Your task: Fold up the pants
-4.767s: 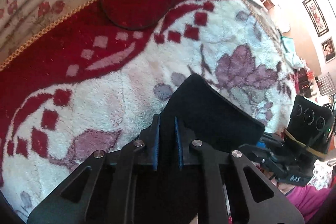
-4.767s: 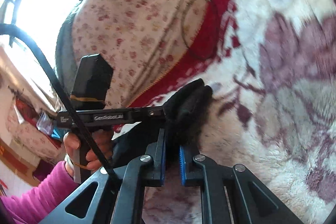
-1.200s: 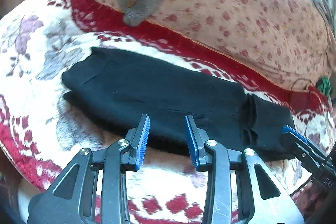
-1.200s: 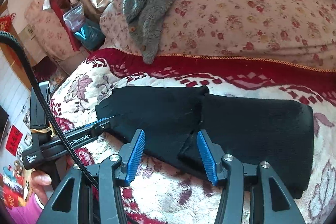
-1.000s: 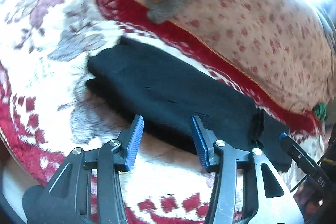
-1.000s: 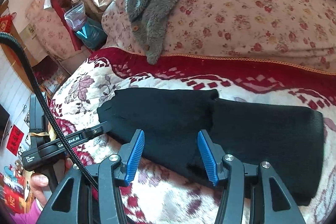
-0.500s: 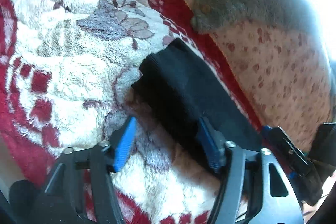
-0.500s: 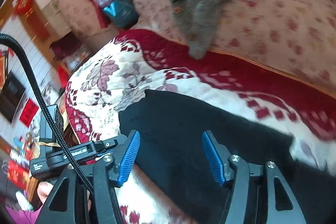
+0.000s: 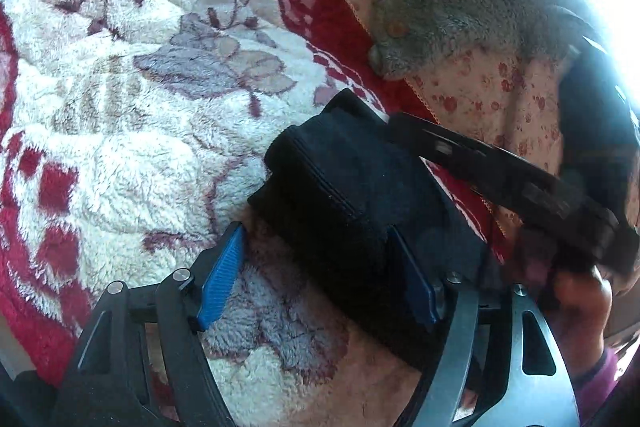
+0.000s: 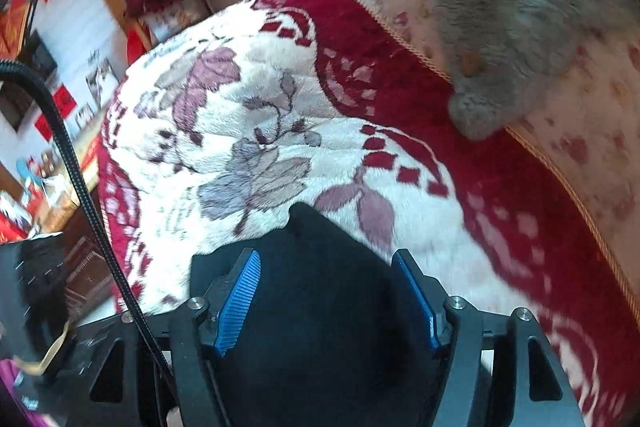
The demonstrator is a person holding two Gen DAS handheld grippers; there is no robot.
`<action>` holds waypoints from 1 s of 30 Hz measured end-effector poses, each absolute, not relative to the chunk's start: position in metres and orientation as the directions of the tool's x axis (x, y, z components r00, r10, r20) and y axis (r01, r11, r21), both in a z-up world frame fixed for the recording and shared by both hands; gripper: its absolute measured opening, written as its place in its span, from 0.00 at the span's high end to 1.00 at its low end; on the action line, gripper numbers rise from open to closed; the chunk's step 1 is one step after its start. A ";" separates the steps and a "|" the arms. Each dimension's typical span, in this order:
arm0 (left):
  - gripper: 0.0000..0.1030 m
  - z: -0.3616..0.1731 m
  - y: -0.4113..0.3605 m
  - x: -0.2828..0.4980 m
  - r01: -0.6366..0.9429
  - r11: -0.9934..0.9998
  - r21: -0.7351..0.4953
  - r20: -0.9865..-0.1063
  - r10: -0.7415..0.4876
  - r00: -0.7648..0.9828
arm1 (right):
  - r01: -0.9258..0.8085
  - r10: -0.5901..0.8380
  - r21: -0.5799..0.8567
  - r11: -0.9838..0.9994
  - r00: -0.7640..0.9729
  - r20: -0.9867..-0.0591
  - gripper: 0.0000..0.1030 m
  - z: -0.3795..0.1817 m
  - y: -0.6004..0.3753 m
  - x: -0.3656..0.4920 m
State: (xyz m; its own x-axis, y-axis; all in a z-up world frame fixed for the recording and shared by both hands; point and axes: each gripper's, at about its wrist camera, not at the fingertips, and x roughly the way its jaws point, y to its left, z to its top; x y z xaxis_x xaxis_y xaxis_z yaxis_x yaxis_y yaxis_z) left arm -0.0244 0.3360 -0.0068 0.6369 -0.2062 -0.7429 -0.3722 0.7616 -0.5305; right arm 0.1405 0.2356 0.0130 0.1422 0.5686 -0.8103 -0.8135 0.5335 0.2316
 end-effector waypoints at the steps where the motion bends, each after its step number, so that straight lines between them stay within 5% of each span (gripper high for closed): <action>1: 0.29 -0.007 0.335 -0.023 -0.370 0.765 -0.528 -0.742 -0.203 0.639 | -0.826 0.554 0.224 0.517 0.124 -0.823 0.36 0.009 0.243 0.144; 5: 0.20 -0.009 0.335 -0.020 -0.343 0.762 -0.550 -0.722 -0.227 0.654 | -0.865 0.455 0.158 0.476 0.089 -0.886 0.38 -0.015 0.267 0.152; 8: 0.24 -0.009 0.336 -0.018 -0.340 0.763 -0.550 -0.721 -0.229 0.654 | -0.865 0.459 0.175 0.470 0.070 -0.886 0.61 -0.024 0.273 0.156; 10: 0.54 -0.011 0.340 -0.018 -0.350 0.763 -0.543 -0.729 -0.222 0.647 | -0.874 0.458 0.145 0.464 0.097 -0.884 0.69 -0.024 0.276 0.151; 13: 0.75 -0.016 0.346 -0.016 -0.316 0.718 -0.620 -0.693 -0.311 0.650 | -0.882 0.468 0.111 0.458 0.133 -0.873 0.85 -0.013 0.273 0.143; 18: 0.84 0.001 0.339 -0.022 -0.257 0.749 -0.610 -0.667 -0.311 0.677 | -0.861 0.558 0.151 0.487 0.173 -0.812 0.88 0.025 0.250 0.136; 30: 0.85 0.092 0.278 -0.053 -0.026 0.794 -0.608 -0.536 -0.386 0.750 | -0.771 0.713 0.285 0.570 0.292 -0.637 0.88 0.123 0.126 0.103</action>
State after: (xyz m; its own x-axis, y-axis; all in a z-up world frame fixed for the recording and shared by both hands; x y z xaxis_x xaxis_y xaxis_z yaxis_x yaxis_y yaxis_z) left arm -0.0527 0.2784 0.0924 0.7505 -0.3861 -0.5364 -0.0260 0.7937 -0.6077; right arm 0.1029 0.1265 0.1229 0.2923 0.7134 -0.6369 -0.7707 0.5700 0.2847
